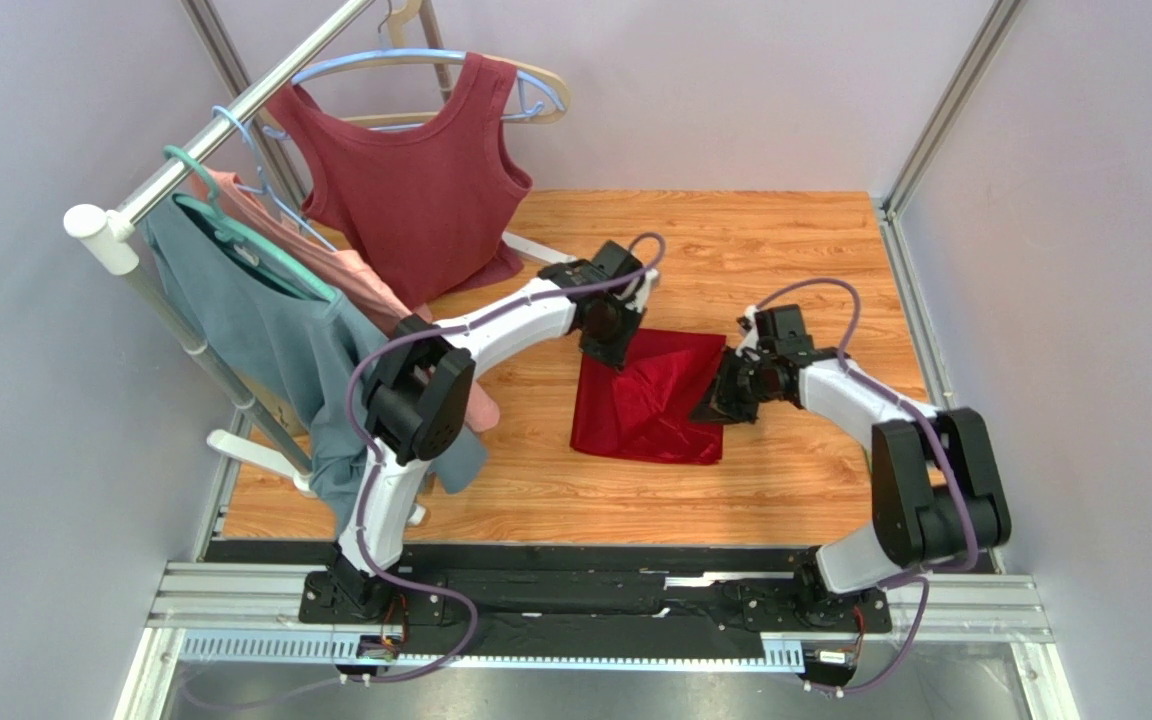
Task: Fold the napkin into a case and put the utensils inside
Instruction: Fold the top corner of the square-folded napkin at the center of the board.
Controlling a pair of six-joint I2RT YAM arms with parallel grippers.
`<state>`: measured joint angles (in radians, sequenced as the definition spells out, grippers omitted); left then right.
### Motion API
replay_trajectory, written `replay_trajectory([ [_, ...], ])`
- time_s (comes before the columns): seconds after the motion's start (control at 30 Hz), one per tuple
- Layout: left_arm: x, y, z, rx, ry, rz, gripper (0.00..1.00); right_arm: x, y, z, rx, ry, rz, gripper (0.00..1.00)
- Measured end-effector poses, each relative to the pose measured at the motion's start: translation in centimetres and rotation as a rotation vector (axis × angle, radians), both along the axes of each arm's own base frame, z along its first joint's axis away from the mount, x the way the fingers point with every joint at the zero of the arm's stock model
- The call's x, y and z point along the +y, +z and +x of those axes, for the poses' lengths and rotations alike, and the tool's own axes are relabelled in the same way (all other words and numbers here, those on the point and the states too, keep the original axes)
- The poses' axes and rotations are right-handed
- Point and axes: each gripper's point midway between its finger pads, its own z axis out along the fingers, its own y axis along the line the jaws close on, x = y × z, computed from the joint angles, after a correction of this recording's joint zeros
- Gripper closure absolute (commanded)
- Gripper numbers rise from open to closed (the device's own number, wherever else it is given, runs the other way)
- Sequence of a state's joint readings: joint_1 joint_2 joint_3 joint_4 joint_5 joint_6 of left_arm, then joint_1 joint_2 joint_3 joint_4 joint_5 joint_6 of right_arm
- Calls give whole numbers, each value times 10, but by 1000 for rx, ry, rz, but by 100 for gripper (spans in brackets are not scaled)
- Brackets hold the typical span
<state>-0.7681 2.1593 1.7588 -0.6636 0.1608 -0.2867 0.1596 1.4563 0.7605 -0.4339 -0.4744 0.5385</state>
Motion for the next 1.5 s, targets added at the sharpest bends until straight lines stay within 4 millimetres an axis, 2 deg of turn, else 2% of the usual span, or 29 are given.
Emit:
replay_trajectory([
  [0.13,34,10,35,-38,57,47,100,23,-8,12,23,54,3,100],
  [0.2,37,19,48,-69,62,53,100,29,-12,16,38,66,0,100],
  [0.33,31,34,65,-128,51,45,100,38,-13,31,39,79,-2,100],
  [0.47,33,29,68,-141,41,68,100,43,-12,40,27,84,-5,100],
  [0.7,37,2,73,-121,37,123,100,45,-13,43,32,74,-10,100],
  [0.83,40,-8,76,-121,41,149,100,44,-13,44,31,69,-12,100],
  [1.13,40,-2,95,-188,43,181,100,40,-10,53,10,47,-48,100],
  [1.5,45,-14,102,-203,30,235,100,40,8,89,-52,15,-55,100],
])
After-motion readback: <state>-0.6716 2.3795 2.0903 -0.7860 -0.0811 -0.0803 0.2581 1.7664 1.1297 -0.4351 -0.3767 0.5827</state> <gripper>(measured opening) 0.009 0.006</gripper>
